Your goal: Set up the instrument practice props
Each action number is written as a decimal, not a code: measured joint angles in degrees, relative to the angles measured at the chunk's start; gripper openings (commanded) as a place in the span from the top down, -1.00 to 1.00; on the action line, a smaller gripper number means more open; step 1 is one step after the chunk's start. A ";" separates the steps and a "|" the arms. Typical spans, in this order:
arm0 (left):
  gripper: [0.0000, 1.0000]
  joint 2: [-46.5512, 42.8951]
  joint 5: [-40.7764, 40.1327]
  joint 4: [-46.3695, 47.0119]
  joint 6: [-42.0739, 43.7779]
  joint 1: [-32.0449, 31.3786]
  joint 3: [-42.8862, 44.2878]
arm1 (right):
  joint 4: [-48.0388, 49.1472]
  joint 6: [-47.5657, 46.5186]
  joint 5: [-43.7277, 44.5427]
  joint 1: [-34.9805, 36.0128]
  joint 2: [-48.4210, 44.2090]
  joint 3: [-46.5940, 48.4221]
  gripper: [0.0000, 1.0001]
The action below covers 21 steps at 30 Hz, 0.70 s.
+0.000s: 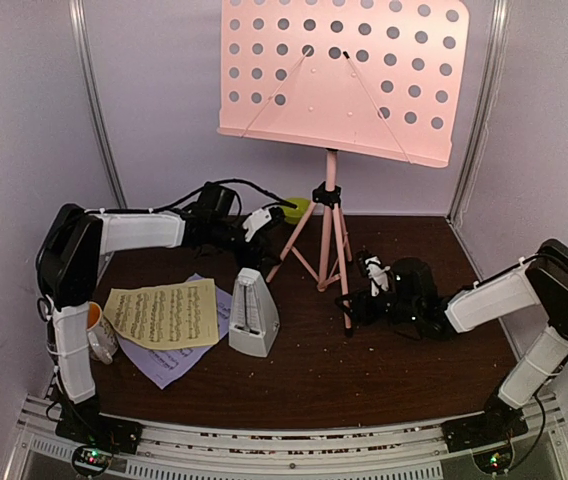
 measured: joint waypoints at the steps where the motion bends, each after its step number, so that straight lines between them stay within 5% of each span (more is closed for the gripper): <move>1: -0.21 -0.33 -0.20 0.59 -0.07 -0.11 -0.79 | -0.04 -0.09 -0.09 0.07 0.07 0.20 0.35; 10: -0.21 -1.25 -2.05 3.61 -1.97 -1.38 -7.10 | -0.20 -3.89 -0.66 1.77 0.68 1.68 1.00; 21: -0.17 3.76 -8.35 8.15 -4.31 -5.60 -3.52 | -0.92 -4.20 -1.38 1.57 0.37 1.62 1.00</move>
